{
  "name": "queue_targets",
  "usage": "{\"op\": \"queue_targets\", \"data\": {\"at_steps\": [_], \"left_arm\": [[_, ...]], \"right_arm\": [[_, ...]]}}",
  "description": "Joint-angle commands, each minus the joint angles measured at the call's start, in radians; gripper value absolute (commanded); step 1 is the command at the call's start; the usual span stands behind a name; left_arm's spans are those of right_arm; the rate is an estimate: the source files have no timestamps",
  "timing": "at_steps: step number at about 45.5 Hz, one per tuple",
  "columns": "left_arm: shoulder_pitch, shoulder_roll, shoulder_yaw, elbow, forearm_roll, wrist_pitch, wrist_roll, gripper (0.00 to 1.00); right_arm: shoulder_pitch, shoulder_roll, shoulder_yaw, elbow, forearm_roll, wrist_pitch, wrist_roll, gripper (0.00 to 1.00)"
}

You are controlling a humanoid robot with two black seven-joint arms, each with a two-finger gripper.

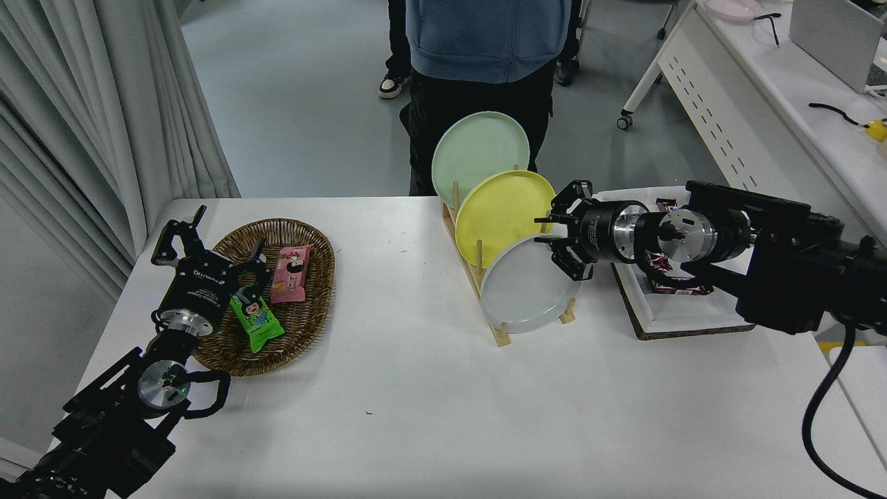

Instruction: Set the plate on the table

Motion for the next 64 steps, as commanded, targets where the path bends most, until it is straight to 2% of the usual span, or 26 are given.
{"op": "queue_targets", "data": {"at_steps": [1,28,34,44,64], "left_arm": [[0.000,0.000,0.000,0.000,0.000,0.000,0.000,1.00],[0.000,0.000,0.000,0.000,0.000,0.000,0.000,1.00],[0.000,0.000,0.000,0.000,0.000,0.000,0.000,1.00],[0.000,0.000,0.000,0.000,0.000,0.000,0.000,1.00],[0.000,0.000,0.000,-0.001,0.000,0.000,0.000,1.00]], "right_arm": [[0.000,-0.001,0.002,-0.002,0.000,-0.001,-0.014,0.22],[0.000,0.007,0.003,-0.021,-0.002,-0.001,-0.018,0.19],[0.000,0.007,0.003,-0.021,-0.002,-0.001,-0.018,0.13],[0.000,0.007,0.003,-0.021,0.000,0.001,-0.023,0.12],[0.001,-0.001,0.003,-0.019,0.000,0.004,-0.035,0.00]]}}
